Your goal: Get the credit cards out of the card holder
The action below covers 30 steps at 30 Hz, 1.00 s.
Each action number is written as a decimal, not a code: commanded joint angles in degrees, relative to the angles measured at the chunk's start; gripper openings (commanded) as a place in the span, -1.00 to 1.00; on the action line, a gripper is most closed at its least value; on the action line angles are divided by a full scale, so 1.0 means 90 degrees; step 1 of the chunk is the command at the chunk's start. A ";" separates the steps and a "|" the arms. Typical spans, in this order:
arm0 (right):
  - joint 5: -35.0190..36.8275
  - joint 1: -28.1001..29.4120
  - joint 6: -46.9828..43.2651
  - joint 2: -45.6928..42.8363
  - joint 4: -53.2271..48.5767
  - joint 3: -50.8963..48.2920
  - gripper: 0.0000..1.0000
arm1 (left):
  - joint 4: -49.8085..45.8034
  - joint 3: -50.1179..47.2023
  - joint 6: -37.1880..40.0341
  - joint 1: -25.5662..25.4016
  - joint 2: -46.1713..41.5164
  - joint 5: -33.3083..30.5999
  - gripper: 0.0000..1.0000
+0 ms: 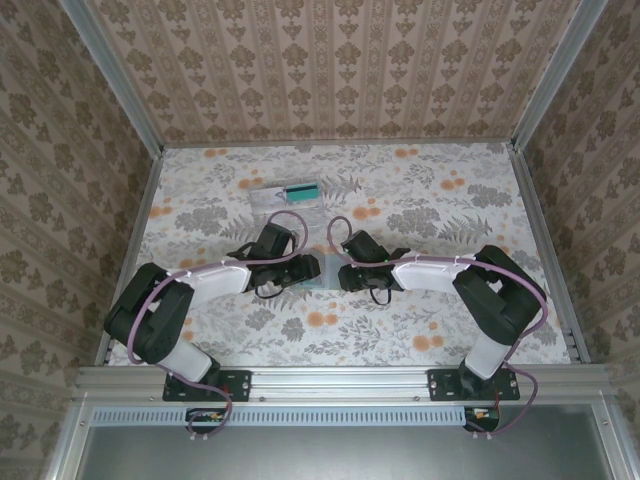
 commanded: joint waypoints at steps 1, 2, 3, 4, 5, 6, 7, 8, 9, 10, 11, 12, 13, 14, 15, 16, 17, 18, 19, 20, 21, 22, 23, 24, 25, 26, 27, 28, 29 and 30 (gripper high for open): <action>-0.0009 -0.0031 -0.0019 0.0123 0.0093 0.0048 -0.36 | -0.0125 0.0233 0.0066 -0.0081 -0.0174 0.0019 0.08; -0.0009 -0.0031 -0.0022 0.0128 0.0095 0.0051 -0.36 | -0.0235 0.0241 0.0104 -0.0082 -0.0209 -0.0063 0.08; -0.0009 -0.0031 -0.0022 0.0125 0.0094 0.0049 -0.37 | -0.0289 0.0244 0.0139 -0.0086 -0.0240 -0.0116 0.09; -0.0004 -0.0031 -0.0016 0.0111 0.0098 0.0048 -0.36 | -0.0321 0.0244 0.0166 -0.0081 -0.0261 -0.0141 0.11; 0.0001 -0.0032 -0.0017 0.0110 0.0093 0.0042 -0.36 | -0.0281 0.0230 0.0193 -0.0085 -0.0273 -0.0114 0.16; -0.0008 -0.0031 -0.0021 0.0102 0.0093 0.0042 -0.36 | -0.0203 0.0211 0.0184 -0.0086 -0.0267 -0.0043 0.18; -0.0004 -0.0037 -0.0018 0.0109 0.0101 0.0052 -0.36 | -0.0078 0.0188 0.0165 -0.0078 -0.0254 0.0050 0.21; -0.0006 -0.0031 -0.0022 0.0110 0.0093 0.0050 -0.36 | -0.0006 0.0175 0.0141 -0.0096 -0.0229 0.0125 0.24; -0.0014 -0.0036 -0.0019 0.0110 0.0098 0.0044 -0.36 | -0.0006 0.0194 0.0140 -0.0096 -0.0217 0.0148 0.28; -0.0011 -0.0036 -0.0022 0.0100 0.0093 0.0049 -0.36 | -0.0075 0.0227 0.0173 -0.0096 -0.0209 0.0118 0.31; -0.0009 -0.0031 -0.0021 0.0098 0.0093 0.0051 -0.36 | -0.0170 0.0261 0.0206 -0.0095 -0.0216 0.0046 0.32; -0.0003 -0.0032 -0.0022 0.0092 0.0088 0.0040 -0.36 | -0.0287 0.0287 0.0249 -0.0096 -0.0235 -0.0043 0.32; 0.0000 -0.0033 -0.0022 0.0077 0.0093 0.0031 -0.36 | -0.0436 0.0319 0.0306 -0.0091 -0.0285 -0.0157 0.32; 0.0001 -0.0033 -0.0021 0.0069 0.0098 0.0031 -0.36 | -0.0618 0.0352 0.0364 -0.0096 -0.0342 -0.0340 0.34; -0.0001 -0.0031 -0.0016 0.0071 0.0093 0.0030 -0.36 | -0.0792 0.0391 0.0413 -0.0096 -0.0385 -0.0495 0.35; -0.0007 -0.0034 -0.0022 0.0071 0.0098 0.0028 -0.36 | -0.1046 0.0456 0.0479 -0.0093 -0.0440 -0.0709 0.36; 0.0001 -0.0039 -0.0020 0.0071 0.0101 0.0033 -0.36 | -0.1238 0.0532 0.0556 -0.0096 -0.0489 -0.0881 0.36; -0.0011 -0.0039 -0.0021 0.0071 0.0111 0.0030 -0.36 | -0.1368 0.0560 0.0625 -0.0089 -0.0510 -0.0967 0.36; -0.0011 -0.0041 -0.0020 0.0083 0.0107 0.0041 -0.36 | -0.1476 0.0602 0.0675 -0.0095 -0.0526 -0.1044 0.36; -0.0017 -0.0040 -0.0022 0.0081 0.0106 0.0035 -0.36 | -0.1526 0.0642 0.0713 -0.0096 -0.0526 -0.1062 0.36; -0.0020 -0.0046 -0.0022 0.0082 0.0103 0.0039 -0.36 | -0.1492 0.0641 0.0732 -0.0096 -0.0522 -0.1009 0.36; -0.0022 -0.0040 -0.0018 0.0086 0.0104 0.0042 -0.36 | -0.1400 0.0637 0.0723 -0.0104 -0.0493 -0.0911 0.36; -0.0022 -0.0041 -0.0019 0.0091 0.0114 0.0042 -0.36 | -0.1271 0.0627 0.0707 -0.0106 -0.0458 -0.0778 0.35; -0.0017 -0.0041 -0.0020 0.0091 0.0116 0.0033 -0.36 | -0.1169 0.0625 0.0688 -0.0115 -0.0408 -0.0677 0.35; -0.0018 -0.0047 -0.0021 0.0092 0.0112 0.0039 -0.36 | -0.1060 0.0625 0.0673 -0.0125 -0.0331 -0.0579 0.34; -0.0016 -0.0040 -0.0022 0.0096 0.0114 0.0040 -0.36 | -0.0974 0.0625 0.0650 -0.0133 -0.0256 -0.0484 0.33; -0.0017 -0.0040 -0.0019 0.0100 0.0105 0.0042 -0.36 | -0.0924 0.0632 0.0632 -0.0130 -0.0196 -0.0463 0.33; -0.0022 -0.0040 -0.0019 0.0094 0.0105 0.0040 -0.36 | -0.0905 0.0639 0.0623 -0.0129 -0.0125 -0.0428 0.32; -0.0023 -0.0040 -0.0020 0.0096 0.0105 0.0038 -0.36 | -0.0881 0.0642 0.0613 -0.0135 -0.0058 -0.0416 0.32; -0.0026 -0.0040 -0.0029 0.0092 0.0110 0.0043 -0.36 | -0.0881 0.0652 0.0604 -0.0134 -0.0017 -0.0416 0.32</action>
